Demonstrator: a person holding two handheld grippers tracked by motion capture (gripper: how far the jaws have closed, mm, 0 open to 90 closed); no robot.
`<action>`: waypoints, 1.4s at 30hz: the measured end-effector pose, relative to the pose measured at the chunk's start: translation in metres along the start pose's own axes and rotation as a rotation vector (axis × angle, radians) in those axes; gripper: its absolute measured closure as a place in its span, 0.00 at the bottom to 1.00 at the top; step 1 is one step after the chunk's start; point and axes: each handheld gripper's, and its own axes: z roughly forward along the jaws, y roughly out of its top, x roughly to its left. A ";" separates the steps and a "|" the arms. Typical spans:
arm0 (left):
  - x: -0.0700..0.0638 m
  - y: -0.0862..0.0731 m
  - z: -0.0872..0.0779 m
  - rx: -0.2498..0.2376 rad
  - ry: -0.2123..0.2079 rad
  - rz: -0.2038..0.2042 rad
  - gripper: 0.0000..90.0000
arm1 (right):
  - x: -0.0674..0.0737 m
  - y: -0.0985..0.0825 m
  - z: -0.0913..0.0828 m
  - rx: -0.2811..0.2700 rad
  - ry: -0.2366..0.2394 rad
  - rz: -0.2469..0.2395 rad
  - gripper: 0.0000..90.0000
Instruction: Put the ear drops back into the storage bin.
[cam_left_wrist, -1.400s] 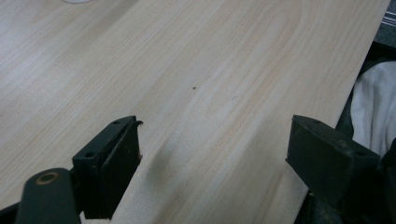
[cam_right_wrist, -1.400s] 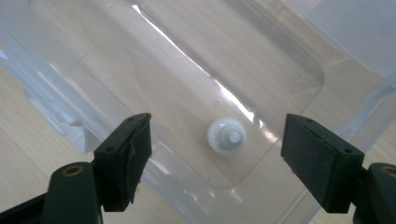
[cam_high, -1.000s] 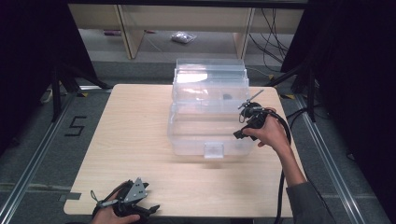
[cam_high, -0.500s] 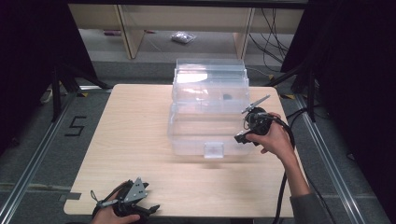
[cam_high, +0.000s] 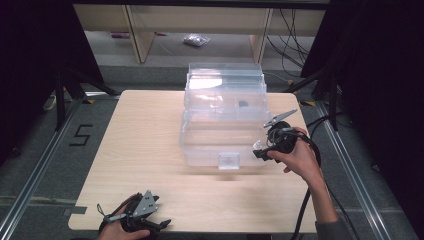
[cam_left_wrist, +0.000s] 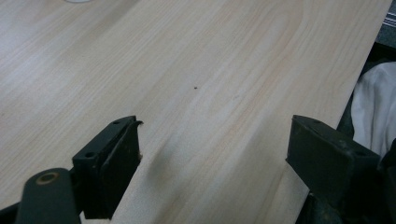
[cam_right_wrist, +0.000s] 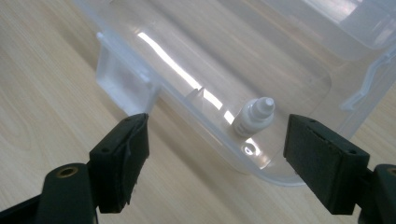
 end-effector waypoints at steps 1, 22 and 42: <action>0.000 0.000 0.000 0.002 -0.001 0.005 0.19 | 0.000 -0.002 0.000 -0.005 -0.005 -0.009 0.26; 0.000 0.001 -0.001 0.004 -0.004 0.003 0.19 | 0.023 -0.021 0.002 -0.080 0.011 -0.076 0.25; 0.001 0.001 -0.001 -0.002 0.002 0.012 0.19 | 0.035 -0.026 0.004 -0.088 0.018 -0.084 0.24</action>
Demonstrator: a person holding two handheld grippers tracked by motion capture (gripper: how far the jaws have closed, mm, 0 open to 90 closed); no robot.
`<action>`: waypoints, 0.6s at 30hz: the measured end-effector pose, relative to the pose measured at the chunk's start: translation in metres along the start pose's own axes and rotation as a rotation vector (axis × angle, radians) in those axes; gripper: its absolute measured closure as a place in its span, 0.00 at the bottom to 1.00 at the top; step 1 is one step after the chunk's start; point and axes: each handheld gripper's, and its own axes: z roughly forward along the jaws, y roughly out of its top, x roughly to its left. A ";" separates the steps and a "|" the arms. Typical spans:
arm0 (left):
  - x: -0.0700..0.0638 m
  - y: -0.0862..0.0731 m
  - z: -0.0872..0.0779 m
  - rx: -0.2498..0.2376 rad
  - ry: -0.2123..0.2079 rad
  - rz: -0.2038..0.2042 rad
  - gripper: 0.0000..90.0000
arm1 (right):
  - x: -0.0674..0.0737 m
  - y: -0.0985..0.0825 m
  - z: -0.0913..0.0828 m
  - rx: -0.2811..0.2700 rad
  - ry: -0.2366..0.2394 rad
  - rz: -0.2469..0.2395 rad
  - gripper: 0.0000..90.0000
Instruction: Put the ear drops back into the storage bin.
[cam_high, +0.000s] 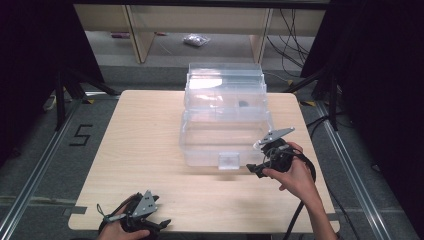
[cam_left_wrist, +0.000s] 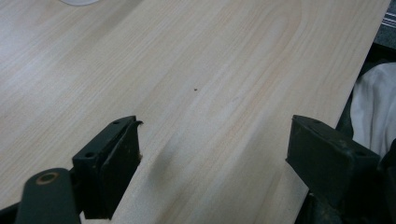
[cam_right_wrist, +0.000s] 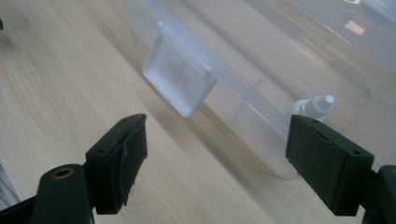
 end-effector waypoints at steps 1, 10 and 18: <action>-0.001 0.000 0.000 -0.001 0.004 -0.012 0.19 | 0.001 0.000 0.000 -0.008 0.001 0.001 0.24; -0.001 0.000 0.000 -0.005 -0.001 -0.005 0.19 | 0.007 -0.004 0.001 -0.019 0.010 -0.022 0.24; -0.001 0.000 -0.001 -0.005 0.003 -0.005 0.19 | 0.014 -0.009 0.003 -0.027 0.015 -0.026 0.24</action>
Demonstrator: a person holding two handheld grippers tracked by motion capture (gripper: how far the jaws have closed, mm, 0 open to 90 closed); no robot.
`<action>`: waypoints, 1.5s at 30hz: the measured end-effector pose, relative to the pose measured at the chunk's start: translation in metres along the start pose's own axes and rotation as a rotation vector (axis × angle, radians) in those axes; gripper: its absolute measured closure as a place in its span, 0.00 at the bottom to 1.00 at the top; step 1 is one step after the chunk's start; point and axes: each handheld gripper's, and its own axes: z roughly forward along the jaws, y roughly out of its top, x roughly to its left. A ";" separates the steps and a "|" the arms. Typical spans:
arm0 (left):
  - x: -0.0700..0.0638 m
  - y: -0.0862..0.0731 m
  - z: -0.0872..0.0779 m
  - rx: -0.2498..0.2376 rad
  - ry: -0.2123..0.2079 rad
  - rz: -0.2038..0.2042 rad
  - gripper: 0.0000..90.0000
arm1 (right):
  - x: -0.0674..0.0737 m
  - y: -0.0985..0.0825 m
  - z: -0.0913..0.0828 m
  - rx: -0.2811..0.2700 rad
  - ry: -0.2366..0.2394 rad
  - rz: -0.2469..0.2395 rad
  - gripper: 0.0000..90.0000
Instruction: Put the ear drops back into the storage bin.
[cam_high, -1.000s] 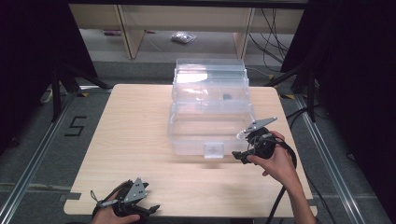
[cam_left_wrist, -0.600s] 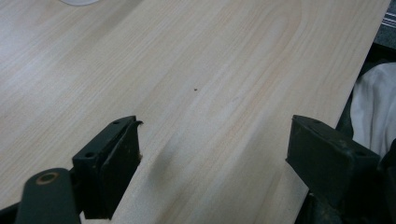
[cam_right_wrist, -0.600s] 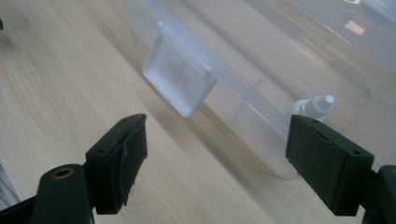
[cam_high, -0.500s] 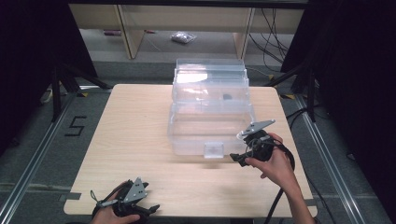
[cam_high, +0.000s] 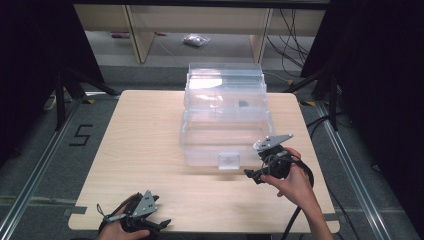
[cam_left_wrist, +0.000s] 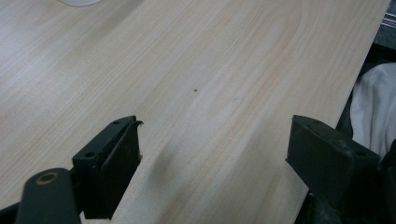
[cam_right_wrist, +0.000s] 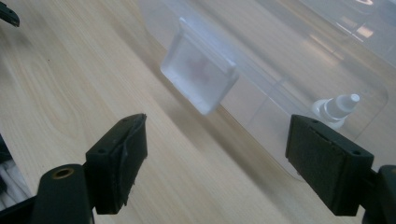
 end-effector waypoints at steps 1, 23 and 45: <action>0.001 0.000 0.000 0.000 0.002 0.016 0.19 | 0.001 -0.001 0.001 -0.002 0.005 0.005 0.24; 0.000 0.000 0.000 -0.002 -0.001 0.002 0.19 | 0.015 -0.019 0.021 -0.070 -0.001 -0.032 0.24; 0.000 0.000 0.000 -0.001 -0.002 0.013 0.19 | 0.032 -0.041 0.034 -0.119 0.024 0.016 0.24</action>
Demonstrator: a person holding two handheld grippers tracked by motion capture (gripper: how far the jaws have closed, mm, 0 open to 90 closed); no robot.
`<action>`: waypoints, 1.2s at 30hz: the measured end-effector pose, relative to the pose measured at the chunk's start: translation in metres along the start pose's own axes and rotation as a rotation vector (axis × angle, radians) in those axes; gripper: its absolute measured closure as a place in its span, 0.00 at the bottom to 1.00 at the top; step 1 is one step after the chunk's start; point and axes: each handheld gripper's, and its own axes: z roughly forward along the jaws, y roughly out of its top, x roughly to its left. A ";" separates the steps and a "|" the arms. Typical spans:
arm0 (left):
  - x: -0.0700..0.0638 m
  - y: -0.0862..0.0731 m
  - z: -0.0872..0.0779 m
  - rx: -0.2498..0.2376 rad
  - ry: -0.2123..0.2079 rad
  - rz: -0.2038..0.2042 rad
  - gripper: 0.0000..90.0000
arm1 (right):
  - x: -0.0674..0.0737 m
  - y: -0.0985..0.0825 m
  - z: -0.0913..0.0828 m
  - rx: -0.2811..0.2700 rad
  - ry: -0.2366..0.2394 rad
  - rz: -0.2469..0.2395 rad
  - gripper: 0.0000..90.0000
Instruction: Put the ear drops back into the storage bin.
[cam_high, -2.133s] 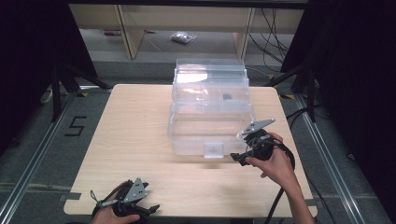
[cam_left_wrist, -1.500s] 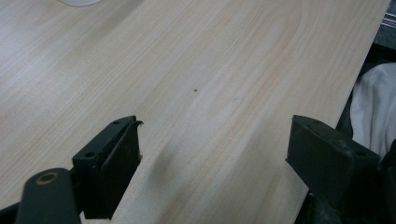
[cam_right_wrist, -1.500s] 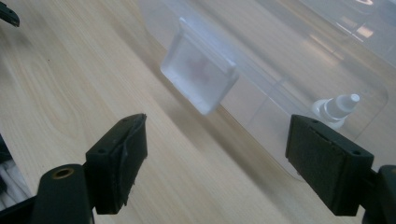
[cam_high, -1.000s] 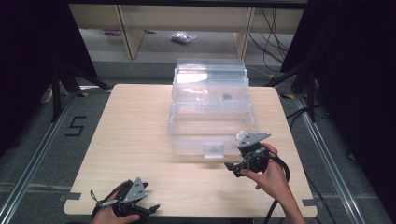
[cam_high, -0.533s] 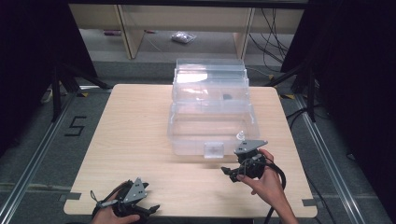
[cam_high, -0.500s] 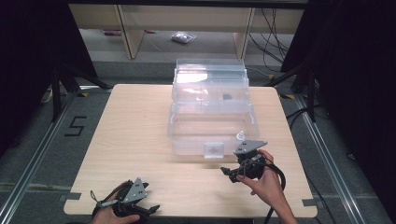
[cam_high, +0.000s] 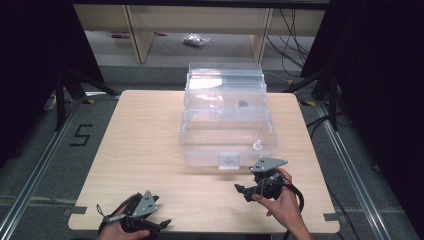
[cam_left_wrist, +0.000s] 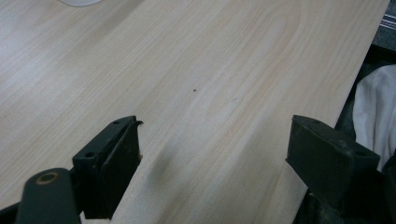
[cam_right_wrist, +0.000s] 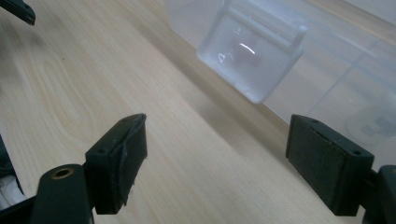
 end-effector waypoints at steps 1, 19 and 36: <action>0.000 0.000 0.000 0.000 0.000 0.000 0.19 | 0.001 -0.002 0.001 -0.011 -0.003 0.007 0.24; 0.000 0.000 0.001 0.009 -0.001 0.006 0.19 | 0.007 -0.021 0.001 -0.020 0.023 -0.003 0.22; 0.000 0.001 0.002 0.009 0.000 0.006 0.19 | 0.011 -0.041 -0.006 -0.017 0.016 0.038 0.18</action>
